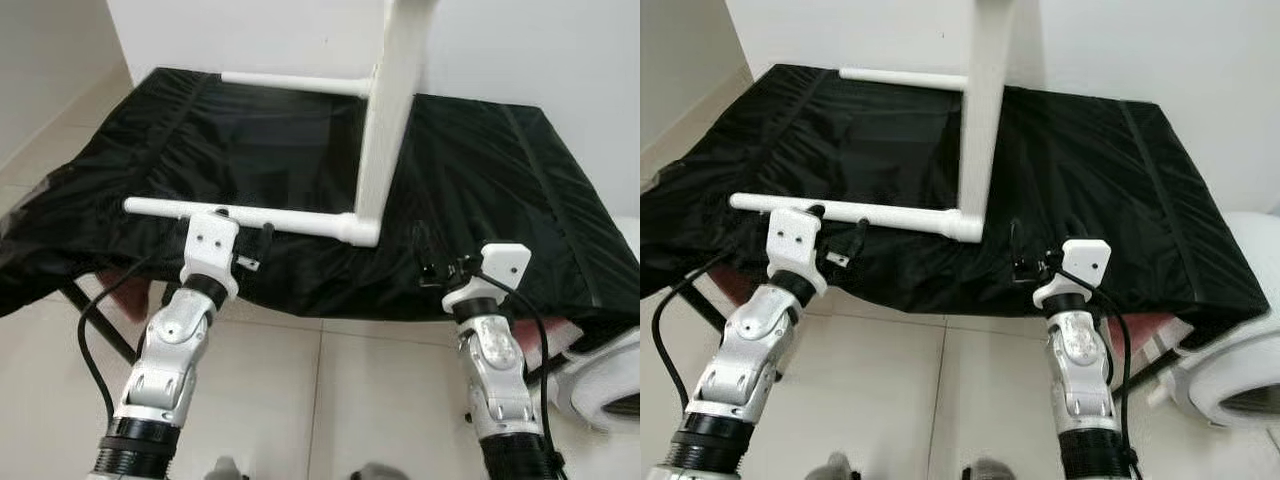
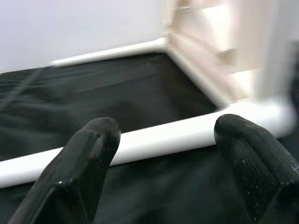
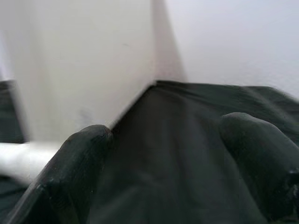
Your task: Building children table
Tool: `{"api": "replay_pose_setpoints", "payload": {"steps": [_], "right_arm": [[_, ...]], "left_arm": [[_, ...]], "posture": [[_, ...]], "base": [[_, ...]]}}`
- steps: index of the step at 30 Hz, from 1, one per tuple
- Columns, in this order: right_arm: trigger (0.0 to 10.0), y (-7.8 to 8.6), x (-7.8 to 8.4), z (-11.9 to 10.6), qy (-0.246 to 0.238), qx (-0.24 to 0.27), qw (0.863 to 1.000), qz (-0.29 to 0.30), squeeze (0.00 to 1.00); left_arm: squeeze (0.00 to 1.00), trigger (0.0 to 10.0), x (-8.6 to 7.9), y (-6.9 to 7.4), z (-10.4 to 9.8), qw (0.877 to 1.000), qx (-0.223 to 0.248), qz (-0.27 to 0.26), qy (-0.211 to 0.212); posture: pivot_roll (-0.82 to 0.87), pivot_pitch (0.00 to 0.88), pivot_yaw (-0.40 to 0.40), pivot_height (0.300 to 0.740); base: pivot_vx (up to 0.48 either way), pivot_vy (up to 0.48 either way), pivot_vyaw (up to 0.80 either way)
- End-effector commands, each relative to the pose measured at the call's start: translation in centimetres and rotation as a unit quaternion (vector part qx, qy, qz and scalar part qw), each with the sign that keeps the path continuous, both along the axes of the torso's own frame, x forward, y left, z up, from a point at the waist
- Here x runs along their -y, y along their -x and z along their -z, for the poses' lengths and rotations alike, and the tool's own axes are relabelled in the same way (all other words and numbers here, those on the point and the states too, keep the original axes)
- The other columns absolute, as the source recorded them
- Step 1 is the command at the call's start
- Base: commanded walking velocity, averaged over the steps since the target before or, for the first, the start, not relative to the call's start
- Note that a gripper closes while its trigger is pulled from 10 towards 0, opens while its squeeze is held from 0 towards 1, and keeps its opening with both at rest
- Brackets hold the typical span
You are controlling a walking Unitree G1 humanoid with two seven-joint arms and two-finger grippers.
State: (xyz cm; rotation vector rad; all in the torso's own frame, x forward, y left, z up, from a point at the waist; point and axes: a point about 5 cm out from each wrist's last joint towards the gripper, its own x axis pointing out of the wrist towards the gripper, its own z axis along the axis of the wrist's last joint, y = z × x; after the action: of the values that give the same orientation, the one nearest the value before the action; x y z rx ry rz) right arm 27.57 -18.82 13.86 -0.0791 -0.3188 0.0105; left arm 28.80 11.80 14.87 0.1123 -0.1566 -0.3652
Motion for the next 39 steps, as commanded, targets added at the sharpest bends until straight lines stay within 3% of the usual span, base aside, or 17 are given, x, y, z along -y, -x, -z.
{"api": "replay_pose_setpoints", "payload": {"steps": [1,9,39], "right_arm": [[10.0,-0.02,-0.20,0.04,-0.006,-0.002,1.000,-0.001,0.00],[10.0,0.07,-0.17,-0.01,-0.004,-0.003,1.000,-0.002,0.00],[10.0,-0.37,-0.01,-0.40,0.005,0.000,1.000,-0.009,0.00]], "left_arm": [[0.00,10.0,-0.44,0.01,0.12,1.000,-0.002,-0.007,-0.006],[0.00,10.0,-0.43,0.09,0.21,1.000,-0.004,-0.006,-0.006],[0.00,10.0,-0.95,0.20,0.56,0.999,-0.023,-0.029,0.014]], "posture": [[-0.05,0.000,-0.033,0.740],[-0.05,0.000,-0.033,0.740],[-0.03,0.000,-0.032,0.740]], "base": [[0.000,-0.266,0.00],[0.000,-0.255,0.00],[0.000,0.000,0.00]]}}
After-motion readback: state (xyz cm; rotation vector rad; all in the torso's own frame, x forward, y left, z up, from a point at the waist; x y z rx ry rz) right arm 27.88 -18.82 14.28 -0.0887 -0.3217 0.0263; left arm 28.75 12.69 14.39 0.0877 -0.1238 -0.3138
